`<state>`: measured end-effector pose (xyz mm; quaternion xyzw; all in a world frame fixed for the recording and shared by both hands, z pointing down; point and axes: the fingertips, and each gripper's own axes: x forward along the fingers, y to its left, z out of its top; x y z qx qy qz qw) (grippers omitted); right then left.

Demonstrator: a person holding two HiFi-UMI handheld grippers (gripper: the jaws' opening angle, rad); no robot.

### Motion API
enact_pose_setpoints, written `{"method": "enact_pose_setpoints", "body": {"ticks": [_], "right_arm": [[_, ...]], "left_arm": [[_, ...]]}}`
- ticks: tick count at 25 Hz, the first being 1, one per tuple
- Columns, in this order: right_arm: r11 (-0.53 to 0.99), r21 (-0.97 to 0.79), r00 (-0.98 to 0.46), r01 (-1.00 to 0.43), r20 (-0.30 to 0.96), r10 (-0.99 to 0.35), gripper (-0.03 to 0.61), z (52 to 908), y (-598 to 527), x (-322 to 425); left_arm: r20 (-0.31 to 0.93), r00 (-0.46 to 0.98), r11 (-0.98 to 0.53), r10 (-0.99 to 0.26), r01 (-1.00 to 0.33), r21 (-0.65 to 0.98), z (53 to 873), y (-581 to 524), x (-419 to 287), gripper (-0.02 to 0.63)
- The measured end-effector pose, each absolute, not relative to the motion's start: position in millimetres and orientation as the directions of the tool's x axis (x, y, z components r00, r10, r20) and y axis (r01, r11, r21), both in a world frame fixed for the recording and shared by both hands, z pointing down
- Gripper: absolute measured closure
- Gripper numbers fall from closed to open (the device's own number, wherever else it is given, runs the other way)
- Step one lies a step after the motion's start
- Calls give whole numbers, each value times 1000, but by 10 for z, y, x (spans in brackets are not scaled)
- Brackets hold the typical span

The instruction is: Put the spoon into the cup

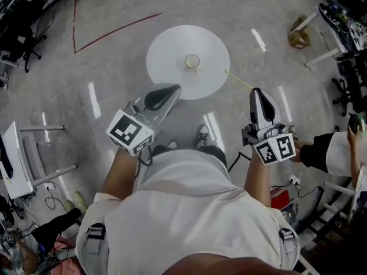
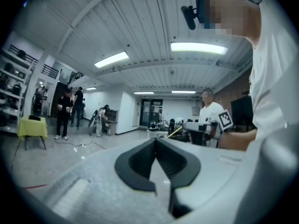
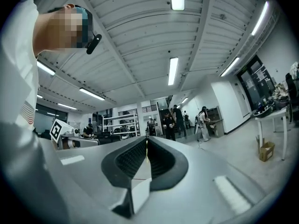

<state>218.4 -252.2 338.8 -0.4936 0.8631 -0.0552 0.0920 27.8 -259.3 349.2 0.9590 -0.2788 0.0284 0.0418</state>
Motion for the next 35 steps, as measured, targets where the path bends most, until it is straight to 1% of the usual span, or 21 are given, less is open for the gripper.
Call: {"method": "enact_pose_setpoints", "body": {"ticks": [6, 9, 11, 14, 19, 25, 27, 35], "right_arm": [[585, -179, -574, -791, -117, -811, 566, 3395, -3406, 2738], [620, -182, -613, -764, -98, -784, 566, 3475, -3805, 2950], [650, -173, -649, -740, -68, -758, 566, 3577, -4025, 2934], [693, -147, -701, -705, -3, -714, 566, 3778, -4302, 2681], [722, -117, -732, -682, 103, -674, 566, 4079, -4679, 2182], [720, -90, -713, -689, 269, -648, 566, 4539, -4978, 1539], [726, -78, -706, -683, 323, -630, 566, 4728, -5098, 1405], [729, -81, -670, -679, 475, -571, 566, 5525, -5429, 996]], "left_arm": [[84, 790, -790, -607, -611, 43, 3427, -3245, 845, 611], [91, 763, -762, -640, -645, 46, 3442, -3497, 1078, 611], [104, 731, -729, -675, -682, 58, 3507, -3619, 1083, 611], [128, 680, -673, -722, -733, 97, 3671, -3750, 892, 611], [143, 650, -635, -746, -760, 137, 3848, -3958, 521, 611], [144, 644, -624, -751, -764, 161, 3984, -4150, -41, 611], [152, 641, -618, -752, -767, 173, 4053, -4239, -130, 611], [177, 633, -605, -753, -773, 191, 4202, -4435, -407, 611]]}}
